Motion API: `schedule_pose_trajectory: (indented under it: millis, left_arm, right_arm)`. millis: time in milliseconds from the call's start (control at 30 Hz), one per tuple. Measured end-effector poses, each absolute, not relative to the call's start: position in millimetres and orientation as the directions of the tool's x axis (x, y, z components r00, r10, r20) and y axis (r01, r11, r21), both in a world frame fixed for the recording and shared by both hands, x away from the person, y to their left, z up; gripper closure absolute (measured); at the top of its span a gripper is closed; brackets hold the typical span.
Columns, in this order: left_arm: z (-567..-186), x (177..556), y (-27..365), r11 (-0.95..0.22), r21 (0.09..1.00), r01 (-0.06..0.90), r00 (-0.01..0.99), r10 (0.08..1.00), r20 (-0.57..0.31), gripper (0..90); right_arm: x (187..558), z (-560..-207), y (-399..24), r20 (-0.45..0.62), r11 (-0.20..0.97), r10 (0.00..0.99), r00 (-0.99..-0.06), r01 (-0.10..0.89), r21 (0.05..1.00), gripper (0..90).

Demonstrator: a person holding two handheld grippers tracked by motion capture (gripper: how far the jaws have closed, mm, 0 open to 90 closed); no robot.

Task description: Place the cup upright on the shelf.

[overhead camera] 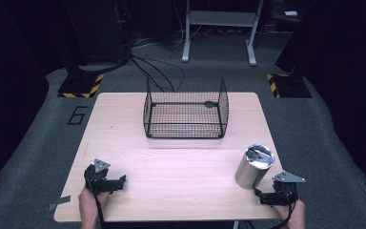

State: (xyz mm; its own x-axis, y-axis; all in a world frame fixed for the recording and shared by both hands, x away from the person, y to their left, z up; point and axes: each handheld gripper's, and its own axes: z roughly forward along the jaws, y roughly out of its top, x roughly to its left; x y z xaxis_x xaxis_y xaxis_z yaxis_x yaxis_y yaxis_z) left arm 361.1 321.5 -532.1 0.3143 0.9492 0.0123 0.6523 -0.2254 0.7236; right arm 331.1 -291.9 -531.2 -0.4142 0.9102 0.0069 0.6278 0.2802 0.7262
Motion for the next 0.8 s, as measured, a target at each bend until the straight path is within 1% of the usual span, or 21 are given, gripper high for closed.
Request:
schedule_pose_trajectory:
  millis: [400,467,500,533,633,733,800]
  left_arm:
    - [-532,361,321,-0.226,0.725,0.65,0.313,0.949,0.015,0.3]
    - [-532,361,322,-0.228,0.721,0.654,0.317,0.948,0.012,0.3]
    - [-532,361,322,-0.227,0.721,0.654,0.316,0.949,0.013,0.3]
    - [-532,361,322,-0.228,0.721,0.654,0.315,0.949,0.014,0.3]
    - [-532,361,321,-0.226,0.725,0.651,0.315,0.949,0.013,0.3]
    - [-532,361,321,-0.226,0.725,0.651,0.315,0.949,0.013,0.3]
    - [-532,361,321,-0.226,0.725,0.651,0.315,0.949,0.013,0.3]
  right_arm:
    - [331,-530,-291,-0.003,0.282,0.916,-0.402,0.637,0.718,0.0]
    - [332,-528,-292,0.0,0.289,0.913,-0.408,0.646,0.706,0.0]
    - [332,-528,-293,-0.014,0.303,0.908,-0.418,0.633,0.712,0.0]
    - [331,-526,-291,-0.002,0.283,0.916,-0.402,0.641,0.713,0.0]
    - [328,-521,-290,0.01,0.275,0.915,-0.404,0.641,0.717,0.0]
    - [324,-516,-288,0.001,0.293,0.909,-0.416,0.642,0.708,0.0]
    - [320,-513,-287,0.006,0.285,0.911,-0.413,0.639,0.715,0.0]
